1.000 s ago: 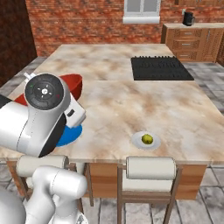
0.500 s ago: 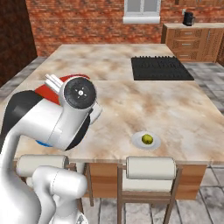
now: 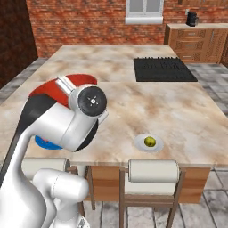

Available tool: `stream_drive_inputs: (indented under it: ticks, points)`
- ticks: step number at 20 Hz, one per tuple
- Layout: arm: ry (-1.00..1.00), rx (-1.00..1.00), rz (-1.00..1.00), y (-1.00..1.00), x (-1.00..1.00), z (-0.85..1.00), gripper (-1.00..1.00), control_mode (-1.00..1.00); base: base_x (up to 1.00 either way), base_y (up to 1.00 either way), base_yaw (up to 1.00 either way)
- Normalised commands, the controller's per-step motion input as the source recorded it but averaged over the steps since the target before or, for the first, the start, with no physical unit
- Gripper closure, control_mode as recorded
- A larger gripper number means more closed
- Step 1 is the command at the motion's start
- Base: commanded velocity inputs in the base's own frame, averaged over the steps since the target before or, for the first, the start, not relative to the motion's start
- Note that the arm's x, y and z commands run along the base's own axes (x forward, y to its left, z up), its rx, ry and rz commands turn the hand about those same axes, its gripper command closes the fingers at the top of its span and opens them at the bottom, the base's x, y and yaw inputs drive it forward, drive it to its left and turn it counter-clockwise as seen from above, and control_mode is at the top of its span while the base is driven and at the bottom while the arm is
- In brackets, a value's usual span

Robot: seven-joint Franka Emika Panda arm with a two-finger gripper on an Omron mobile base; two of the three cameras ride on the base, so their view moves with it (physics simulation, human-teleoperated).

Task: Take the smaller bowl and place it next to the appetizer plate on the dining counter , and place the larger bowl next to the plate with cooked food.

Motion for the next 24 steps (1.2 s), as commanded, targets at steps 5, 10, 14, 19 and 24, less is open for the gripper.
stream_drive_inputs:
  ticks: [5,10,14,19,24]
  points:
    - [0.07,0.16,-0.24,0.12,0.07,-0.03,1.0,-1.0,0.0,0.0,0.0]
    - [0.07,0.02,-0.25,0.15,0.02,-0.18,1.0,-1.0,0.0,0.0,0.0]
    - [0.03,0.0,-0.22,0.1,0.0,-0.31,1.0,-1.0,0.0,0.0,0.0]
    - [0.0,0.0,-0.15,0.06,0.0,-0.4,1.0,-1.0,0.0,0.0,0.0]
    - [0.0,-0.01,-0.1,0.0,0.03,-0.48,1.0,-1.0,0.0,0.0,0.0]
